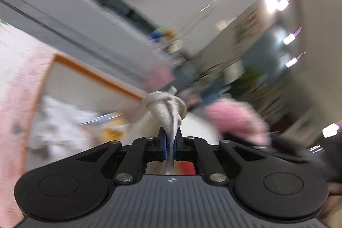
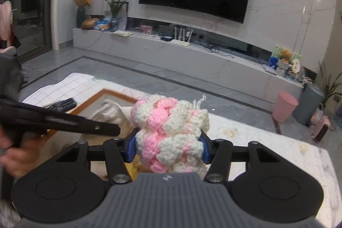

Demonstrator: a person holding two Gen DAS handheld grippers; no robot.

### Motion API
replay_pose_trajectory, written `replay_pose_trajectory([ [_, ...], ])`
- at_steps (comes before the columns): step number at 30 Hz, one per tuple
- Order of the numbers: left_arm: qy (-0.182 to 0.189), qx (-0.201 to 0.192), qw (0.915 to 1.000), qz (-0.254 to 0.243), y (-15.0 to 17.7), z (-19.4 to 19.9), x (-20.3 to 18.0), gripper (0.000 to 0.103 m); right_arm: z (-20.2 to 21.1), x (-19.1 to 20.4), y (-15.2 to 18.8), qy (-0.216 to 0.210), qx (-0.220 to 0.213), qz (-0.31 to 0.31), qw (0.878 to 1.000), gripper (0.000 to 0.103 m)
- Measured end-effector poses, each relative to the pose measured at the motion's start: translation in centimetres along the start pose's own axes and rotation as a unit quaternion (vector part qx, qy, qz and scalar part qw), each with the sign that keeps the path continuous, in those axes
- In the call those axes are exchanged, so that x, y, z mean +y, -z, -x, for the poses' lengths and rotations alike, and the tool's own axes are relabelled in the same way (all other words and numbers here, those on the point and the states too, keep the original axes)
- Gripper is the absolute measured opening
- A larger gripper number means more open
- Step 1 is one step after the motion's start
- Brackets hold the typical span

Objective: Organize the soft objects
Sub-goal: 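Lower the canvas bag and crochet ball into the box and open both tools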

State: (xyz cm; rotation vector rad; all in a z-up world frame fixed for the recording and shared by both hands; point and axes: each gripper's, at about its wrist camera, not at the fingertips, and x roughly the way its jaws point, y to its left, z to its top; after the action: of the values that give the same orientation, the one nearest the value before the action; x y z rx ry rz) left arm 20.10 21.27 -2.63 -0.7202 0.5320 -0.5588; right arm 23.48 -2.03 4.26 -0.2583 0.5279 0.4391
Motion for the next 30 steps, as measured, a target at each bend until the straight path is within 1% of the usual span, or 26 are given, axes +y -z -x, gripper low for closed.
replay_pose_trajectory([
  [2, 0.052, -0.019, 0.9982, 0.024, -0.3, 0.9, 0.4, 0.006, -0.1, 0.4, -1.0, 0.009, -0.008, 0.004, 1.000, 0.055],
  [3, 0.064, -0.020, 0.9972, 0.032, -0.4, 1.0, 0.8, 0.006, -0.2, 0.6, -1.3, 0.014, -0.011, 0.006, 1.000, 0.055],
  [4, 0.054, -0.013, 0.9979, 0.034, -0.6, 1.0, 1.3, 0.006, -0.1, 0.7, -1.6, 0.021, -0.016, 0.010, 1.000, 0.055],
  [5, 0.020, -0.005, 0.9992, 0.033, -0.6, 0.7, 1.5, 0.006, -0.2, 0.8, -1.8, 0.033, -0.022, 0.020, 0.999, 0.055],
  [6, -0.030, 0.001, 0.9993, 0.023, -0.4, 0.3, 1.6, 0.006, -0.3, 1.0, -2.0, 0.048, -0.027, 0.031, 0.998, 0.055],
  [7, -0.082, 0.006, 0.9966, 0.007, -0.4, -0.2, 1.7, 0.006, -0.6, 1.3, -2.2, 0.059, -0.027, 0.042, 0.997, 0.055],
  [8, -0.135, 0.015, 0.9907, -0.012, -0.2, -0.6, 1.8, 0.006, -1.0, 1.5, -2.4, 0.061, -0.025, 0.049, 0.997, 0.055],
  [9, -0.176, 0.026, 0.9837, -0.026, -0.1, -1.3, 1.7, 0.006, -1.3, 1.6, -2.6, 0.059, -0.021, 0.050, 0.997, 0.055],
  [10, -0.203, 0.036, 0.9781, -0.029, 0.0, -1.6, 1.7, 0.006, -1.6, 1.7, -2.7, 0.054, -0.014, 0.050, 0.997, 0.055],
  [11, -0.217, 0.041, 0.9749, -0.026, 0.0, -1.7, 1.7, 0.006, -1.8, 1.7, -2.7, 0.048, -0.007, 0.049, 0.998, 0.055],
  [13, -0.233, 0.029, 0.9715, -0.034, -0.1, -1.3, 1.1, 0.006, -2.3, 2.1, -2.6, 0.039, 0.002, 0.056, 0.998, 0.055],
  [14, -0.249, 0.017, 0.9670, -0.052, -0.1, -1.1, 0.5, 0.006, -2.5, 2.4, -2.5, 0.038, 0.006, 0.064, 0.997, 0.055],
  [15, -0.271, 0.005, 0.9595, -0.078, -0.1, -1.0, -0.3, 0.006, -2.8, 2.6, -2.4, 0.036, 0.009, 0.072, 0.997, 0.055],
  [16, -0.297, -0.006, 0.9487, -0.107, 0.0, -1.0, -1.1, 0.008, -3.2, 2.9, -2.2, 0.034, 0.013, 0.081, 0.996, 0.055],
  [17, -0.321, -0.016, 0.9376, -0.132, 0.0, -1.1, -1.8, 0.014, -3.6, 3.2, -2.2, 0.027, 0.022, 0.089, 0.995, 0.055],
  [18, -0.341, -0.023, 0.9274, -0.152, 0.4, -1.2, -2.4, 0.022, -4.2, 3.2, -2.1, 0.010, 0.038, 0.090, 0.995, 0.055],
  [19, -0.350, -0.026, 0.9220, -0.163, 0.6, -1.3, -2.9, 0.043, -4.9, 2.9, -2.2, -0.013, 0.060, 0.074, 0.995, 0.055],
  [20, -0.351, -0.027, 0.9214, -0.165, 0.5, -1.5, -3.1, 0.065, -5.7, 2.6, -2.2, -0.033, 0.080, 0.051, 0.995, 0.055],
  [21, -0.347, -0.032, 0.9232, -0.163, 0.6, -1.7, -3.4, 0.072, -6.6, 2.4, -2.5, -0.047, 0.098, 0.035, 0.993, 0.055],
  [22, -0.340, -0.042, 0.9265, -0.157, 0.6, -1.4, -3.5, 0.074, -7.5, 2.3, -2.6, -0.051, 0.112, 0.031, 0.992, 0.055],
  [23, -0.330, -0.051, 0.9308, -0.149, 0.5, -1.2, -3.7, 0.074, -8.3, 2.5, -2.8, -0.043, 0.120, 0.036, 0.991, 0.055],
  [25, -0.301, -0.068, 0.9417, -0.134, -0.1, 0.1, -3.9, 0.075, -10.0, 3.0, -3.2, -0.025, 0.136, 0.064, 0.988, 0.055],
  [27, -0.274, -0.091, 0.9510, -0.112, -0.5, 1.6, -3.9, 0.077, -11.8, 3.6, -3.4, -0.017, 0.158, 0.086, 0.984, 0.055],
  [29, -0.258, -0.113, 0.9555, -0.088, -1.4, 2.7, -3.5, 0.078, -13.3, 4.2, -3.5, -0.011, 0.179, 0.096, 0.979, 0.057],
  [30, -0.259, -0.119, 0.9550, -0.083, -1.7, 3.2, -3.3, 0.079, -13.8, 4.4, -3.5, -0.006, 0.186, 0.098, 0.978, 0.060],
])
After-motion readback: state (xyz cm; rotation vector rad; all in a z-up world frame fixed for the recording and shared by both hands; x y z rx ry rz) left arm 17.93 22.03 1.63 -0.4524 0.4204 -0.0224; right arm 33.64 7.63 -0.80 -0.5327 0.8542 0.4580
